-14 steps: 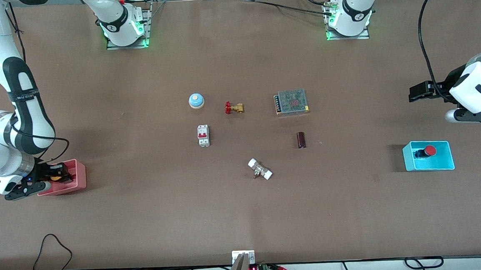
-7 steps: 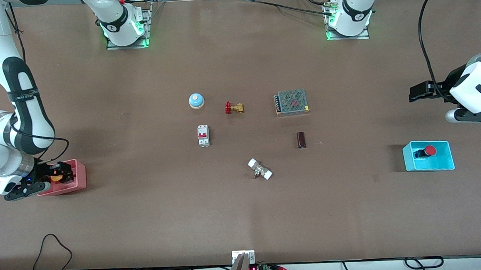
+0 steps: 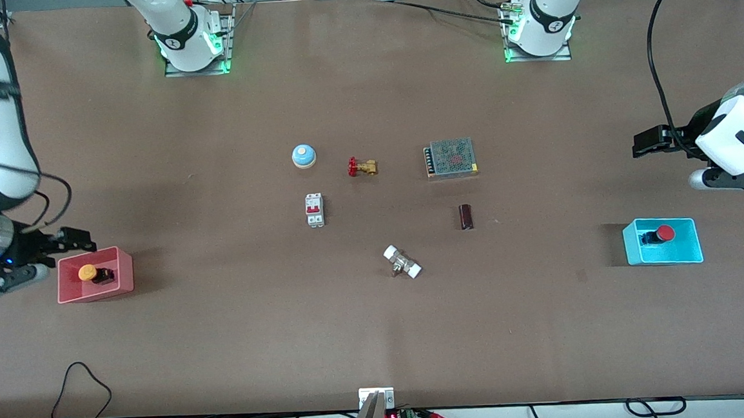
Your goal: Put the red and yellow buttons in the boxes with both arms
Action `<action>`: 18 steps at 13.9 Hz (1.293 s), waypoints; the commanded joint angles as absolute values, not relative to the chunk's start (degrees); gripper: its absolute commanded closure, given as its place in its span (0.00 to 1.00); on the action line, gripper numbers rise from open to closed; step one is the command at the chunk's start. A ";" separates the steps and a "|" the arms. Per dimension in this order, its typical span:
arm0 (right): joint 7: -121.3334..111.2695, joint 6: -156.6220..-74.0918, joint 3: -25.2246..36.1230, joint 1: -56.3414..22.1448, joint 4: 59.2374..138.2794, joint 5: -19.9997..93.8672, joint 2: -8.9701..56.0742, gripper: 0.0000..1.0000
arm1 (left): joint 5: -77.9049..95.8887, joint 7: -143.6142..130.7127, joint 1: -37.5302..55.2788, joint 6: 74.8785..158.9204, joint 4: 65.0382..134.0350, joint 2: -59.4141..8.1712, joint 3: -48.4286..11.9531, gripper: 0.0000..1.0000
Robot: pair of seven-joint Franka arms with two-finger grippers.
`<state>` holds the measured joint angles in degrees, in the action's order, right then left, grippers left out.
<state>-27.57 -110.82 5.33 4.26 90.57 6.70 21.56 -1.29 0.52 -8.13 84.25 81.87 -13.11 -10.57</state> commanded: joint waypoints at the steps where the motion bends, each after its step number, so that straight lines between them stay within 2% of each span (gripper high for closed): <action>1: -20.16 -103.57 4.92 1.69 92.64 3.80 12.24 0.00 | -1.32 0.35 -8.35 83.23 81.56 -12.83 -10.63 0.00; 3: -13.22 -100.82 4.83 -3.32 92.90 -1.22 7.76 0.00 | -1.32 0.35 -8.35 83.23 81.56 -12.83 -10.63 0.00; 9: -5.10 -88.69 3.53 -5.01 92.46 -1.41 2.37 0.00 | -1.32 0.26 -8.35 83.23 81.65 -12.83 -10.63 0.00; 11: -2.65 -88.68 1.67 -3.87 92.11 -1.14 2.37 0.00 | -1.32 0.35 -8.35 83.23 81.56 -12.83 -10.63 0.00; 18: -2.46 -89.56 1.93 -2.90 91.23 -2.11 3.16 0.00 | -1.32 0.44 -8.35 83.41 81.65 -12.92 -10.63 0.00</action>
<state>-3.47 -89.26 2.85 -3.71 91.16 -1.17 3.39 -1.29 0.52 -8.16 84.09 81.87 -13.11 -10.56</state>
